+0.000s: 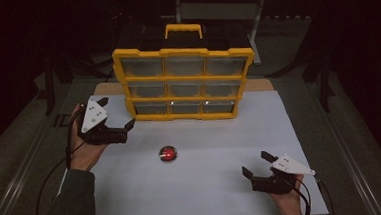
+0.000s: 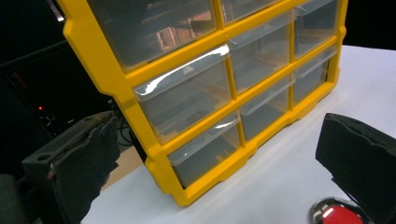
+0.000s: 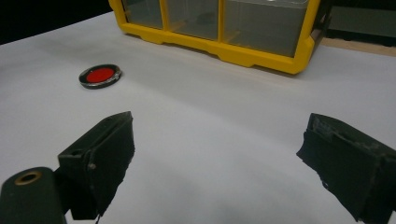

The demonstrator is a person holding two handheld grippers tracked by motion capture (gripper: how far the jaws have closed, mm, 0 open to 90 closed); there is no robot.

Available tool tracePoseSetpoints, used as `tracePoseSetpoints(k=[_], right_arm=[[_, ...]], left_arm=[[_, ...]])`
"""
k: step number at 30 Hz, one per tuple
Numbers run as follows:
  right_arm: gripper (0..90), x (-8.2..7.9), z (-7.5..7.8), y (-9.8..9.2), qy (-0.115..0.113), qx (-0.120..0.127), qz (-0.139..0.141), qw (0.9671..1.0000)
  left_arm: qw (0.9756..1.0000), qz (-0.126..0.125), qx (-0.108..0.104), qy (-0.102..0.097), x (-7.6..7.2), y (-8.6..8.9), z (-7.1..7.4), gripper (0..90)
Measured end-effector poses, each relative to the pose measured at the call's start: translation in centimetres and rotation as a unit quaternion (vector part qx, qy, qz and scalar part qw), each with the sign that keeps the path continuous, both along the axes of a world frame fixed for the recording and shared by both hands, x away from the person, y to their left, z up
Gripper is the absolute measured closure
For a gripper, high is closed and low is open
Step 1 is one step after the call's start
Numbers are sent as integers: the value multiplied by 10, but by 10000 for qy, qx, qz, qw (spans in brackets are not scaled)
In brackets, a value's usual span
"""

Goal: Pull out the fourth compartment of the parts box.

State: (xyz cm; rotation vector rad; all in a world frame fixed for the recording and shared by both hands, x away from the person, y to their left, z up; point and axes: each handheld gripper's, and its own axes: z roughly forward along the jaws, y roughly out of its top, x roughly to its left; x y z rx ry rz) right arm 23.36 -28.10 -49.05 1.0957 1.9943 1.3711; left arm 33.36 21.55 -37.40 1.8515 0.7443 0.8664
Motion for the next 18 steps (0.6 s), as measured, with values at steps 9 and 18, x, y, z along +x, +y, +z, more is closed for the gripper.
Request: tracePoseSetpoints(k=[9,18], right_arm=[[91,0,0,0,18,19,4,10000],[91,0,0,0,19,25,0,10000]], left_arm=[[9999,-54,119,-95,10,-7,9,0],[9999,46,104,-125,23,-5,18,0]])
